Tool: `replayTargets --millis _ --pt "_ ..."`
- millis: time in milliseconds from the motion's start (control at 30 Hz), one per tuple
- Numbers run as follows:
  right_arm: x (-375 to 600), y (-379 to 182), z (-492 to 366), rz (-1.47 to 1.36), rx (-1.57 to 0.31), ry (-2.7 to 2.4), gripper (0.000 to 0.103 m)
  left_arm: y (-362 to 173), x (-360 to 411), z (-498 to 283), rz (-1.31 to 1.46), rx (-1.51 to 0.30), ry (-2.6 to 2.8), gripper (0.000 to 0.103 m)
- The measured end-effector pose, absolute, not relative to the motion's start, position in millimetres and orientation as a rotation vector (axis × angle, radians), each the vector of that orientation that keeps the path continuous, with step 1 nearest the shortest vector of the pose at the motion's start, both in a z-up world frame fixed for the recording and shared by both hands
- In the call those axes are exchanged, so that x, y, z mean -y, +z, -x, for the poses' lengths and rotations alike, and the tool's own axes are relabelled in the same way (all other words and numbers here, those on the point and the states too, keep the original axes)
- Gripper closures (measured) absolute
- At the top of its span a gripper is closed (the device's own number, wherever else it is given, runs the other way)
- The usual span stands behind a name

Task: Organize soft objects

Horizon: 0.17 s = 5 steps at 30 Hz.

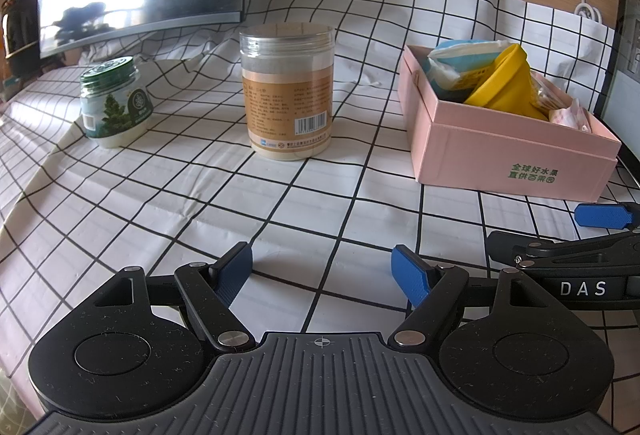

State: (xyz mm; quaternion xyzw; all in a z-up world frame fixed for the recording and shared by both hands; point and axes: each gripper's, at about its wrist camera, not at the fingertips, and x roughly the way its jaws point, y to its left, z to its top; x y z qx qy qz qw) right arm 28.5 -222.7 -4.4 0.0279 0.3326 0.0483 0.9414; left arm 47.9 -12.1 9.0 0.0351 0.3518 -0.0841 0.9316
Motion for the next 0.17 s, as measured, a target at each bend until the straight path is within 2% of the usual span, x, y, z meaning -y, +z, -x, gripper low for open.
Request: replayTargets --millis 167 --pt "222.7 -4.4 -28.5 -0.057 -0.679 0.099 0.000 9.6 12.6 -47.9 -0.071 -0.722 -0.178 0.022"
